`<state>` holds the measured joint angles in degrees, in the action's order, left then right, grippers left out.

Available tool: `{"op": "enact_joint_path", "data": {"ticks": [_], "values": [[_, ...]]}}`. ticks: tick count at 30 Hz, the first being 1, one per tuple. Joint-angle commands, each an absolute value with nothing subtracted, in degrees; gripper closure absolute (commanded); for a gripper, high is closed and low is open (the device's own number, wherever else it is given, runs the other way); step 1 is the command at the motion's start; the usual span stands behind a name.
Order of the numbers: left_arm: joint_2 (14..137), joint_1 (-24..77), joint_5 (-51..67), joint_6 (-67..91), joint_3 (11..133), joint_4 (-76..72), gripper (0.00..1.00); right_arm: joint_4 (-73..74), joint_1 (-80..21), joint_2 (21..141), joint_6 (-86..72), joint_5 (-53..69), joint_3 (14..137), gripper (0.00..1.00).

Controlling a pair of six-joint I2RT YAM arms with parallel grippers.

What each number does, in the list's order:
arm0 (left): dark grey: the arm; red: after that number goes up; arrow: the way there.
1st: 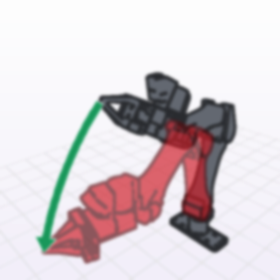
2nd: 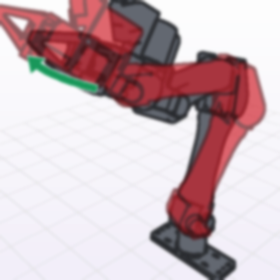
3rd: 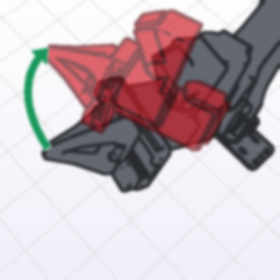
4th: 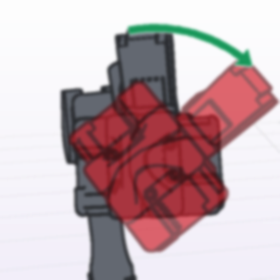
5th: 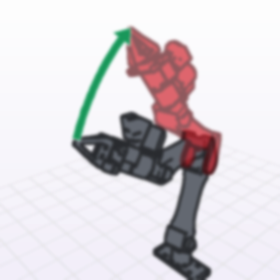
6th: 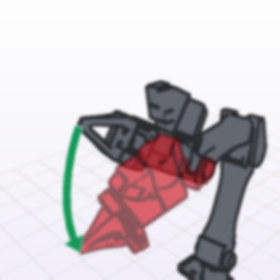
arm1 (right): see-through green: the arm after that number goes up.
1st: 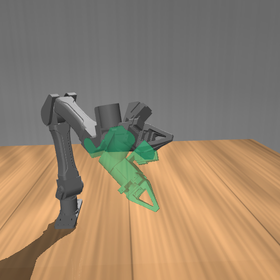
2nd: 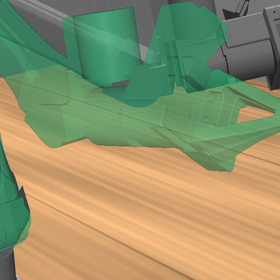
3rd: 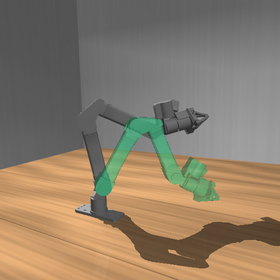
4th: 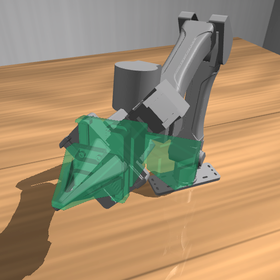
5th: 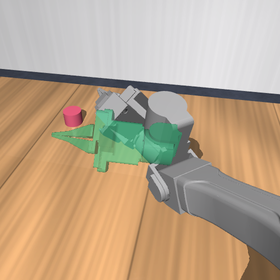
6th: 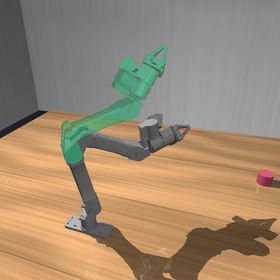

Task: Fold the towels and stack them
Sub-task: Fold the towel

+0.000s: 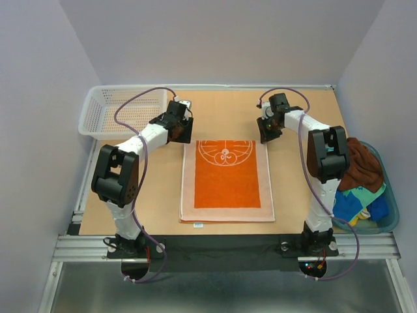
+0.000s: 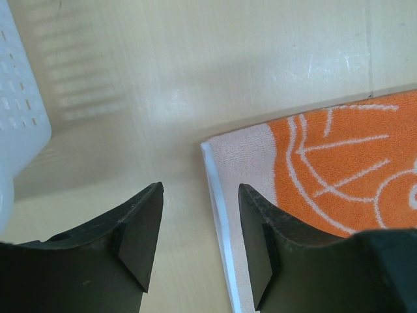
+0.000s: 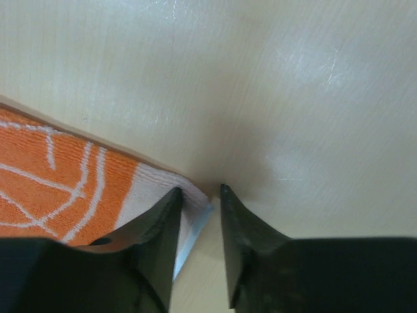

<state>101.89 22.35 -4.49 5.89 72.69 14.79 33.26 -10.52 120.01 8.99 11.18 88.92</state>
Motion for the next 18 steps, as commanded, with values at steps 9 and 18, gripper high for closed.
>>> {"op": "enact_joint_path", "data": {"ticks": [9,18], "values": [[104.50,20.83,2.36,2.37,76.82,11.96,0.39,33.22,-10.37,122.17,12.83,8.61,83.93,0.96],[109.24,20.92,0.44,3.86,78.49,11.78,0.43,32.96,-10.46,122.08,13.18,7.91,83.58,0.97]]}}
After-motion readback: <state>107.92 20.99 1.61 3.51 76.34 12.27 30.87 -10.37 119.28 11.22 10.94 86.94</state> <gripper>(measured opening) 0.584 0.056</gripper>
